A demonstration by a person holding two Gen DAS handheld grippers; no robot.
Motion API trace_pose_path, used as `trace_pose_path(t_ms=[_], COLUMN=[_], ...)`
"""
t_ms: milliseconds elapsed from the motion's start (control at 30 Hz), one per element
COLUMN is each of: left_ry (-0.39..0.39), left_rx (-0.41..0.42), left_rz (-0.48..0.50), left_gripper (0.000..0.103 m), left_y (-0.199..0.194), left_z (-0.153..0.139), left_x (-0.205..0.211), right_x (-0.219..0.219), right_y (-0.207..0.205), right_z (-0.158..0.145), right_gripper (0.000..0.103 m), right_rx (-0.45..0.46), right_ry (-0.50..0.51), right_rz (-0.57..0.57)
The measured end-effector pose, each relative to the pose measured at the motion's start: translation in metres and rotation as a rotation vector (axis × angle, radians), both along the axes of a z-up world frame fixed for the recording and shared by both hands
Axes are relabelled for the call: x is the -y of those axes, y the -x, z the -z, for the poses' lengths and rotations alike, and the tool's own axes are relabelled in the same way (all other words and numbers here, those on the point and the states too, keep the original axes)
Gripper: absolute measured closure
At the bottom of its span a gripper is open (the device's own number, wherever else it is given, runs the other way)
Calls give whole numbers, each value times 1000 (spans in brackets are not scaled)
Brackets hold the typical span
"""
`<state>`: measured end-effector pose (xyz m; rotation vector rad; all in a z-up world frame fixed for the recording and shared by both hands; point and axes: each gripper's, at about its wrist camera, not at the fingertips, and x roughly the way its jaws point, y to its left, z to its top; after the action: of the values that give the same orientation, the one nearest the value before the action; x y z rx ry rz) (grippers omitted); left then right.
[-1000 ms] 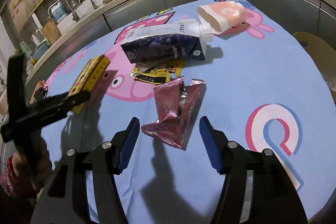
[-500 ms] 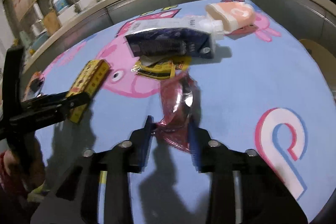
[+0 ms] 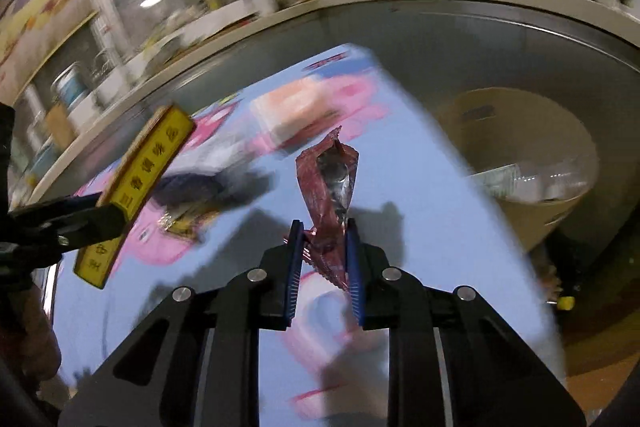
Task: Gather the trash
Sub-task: 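Carry the box and wrapper to the beige bin and open both grippers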
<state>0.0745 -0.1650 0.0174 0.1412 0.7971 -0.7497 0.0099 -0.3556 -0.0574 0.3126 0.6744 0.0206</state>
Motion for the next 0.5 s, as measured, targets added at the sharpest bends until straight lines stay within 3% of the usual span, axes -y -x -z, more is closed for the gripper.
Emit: trace_pose_path(t_ms=[100,167,367,400,433,500], left_ry=[-6,-3,-67,-73,-84,-111], left_rx=[30,-2,-30,-37,-46,-16], left_rz=[94,145,205,205,204,190], left_gripper=[44,44,43,40,19,4], left_y=[-22,-37,-77,-81,-87,-92], left_z=[-8,-5,17,20,25,33], left_x=[67,110,203,211,222,235], right_x=[57,91,158,166,173,181], right_y=[-11,-19,-50,-55,-59,-64], right_z=[1,6,23,24,26,29], right_gripper=[83,82,79,77,74,41], right_rx=[-6,-24,-74,-76,-76,-82], right_ry=[-29,-48,-72,-68,-66,-80], right_rz=[108,165,236,249,262,277])
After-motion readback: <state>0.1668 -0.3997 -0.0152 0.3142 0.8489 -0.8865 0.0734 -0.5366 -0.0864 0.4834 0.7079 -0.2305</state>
